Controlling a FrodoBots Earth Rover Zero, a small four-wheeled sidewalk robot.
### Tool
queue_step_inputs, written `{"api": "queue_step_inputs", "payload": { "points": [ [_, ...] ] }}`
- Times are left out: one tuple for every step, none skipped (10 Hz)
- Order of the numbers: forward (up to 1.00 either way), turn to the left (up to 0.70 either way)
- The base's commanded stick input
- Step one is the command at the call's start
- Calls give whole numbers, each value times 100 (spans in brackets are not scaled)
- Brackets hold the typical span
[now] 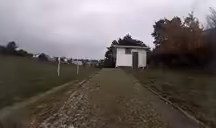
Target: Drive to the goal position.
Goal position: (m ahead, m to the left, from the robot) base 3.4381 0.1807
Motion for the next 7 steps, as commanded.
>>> {"api": "queue_step_inputs", "payload": {
  "points": [
    [60, 0],
    [60, 0],
    [60, 0],
    [60, 0],
    [60, 0],
    [60, 0],
    [60, 0]
  ]
}}
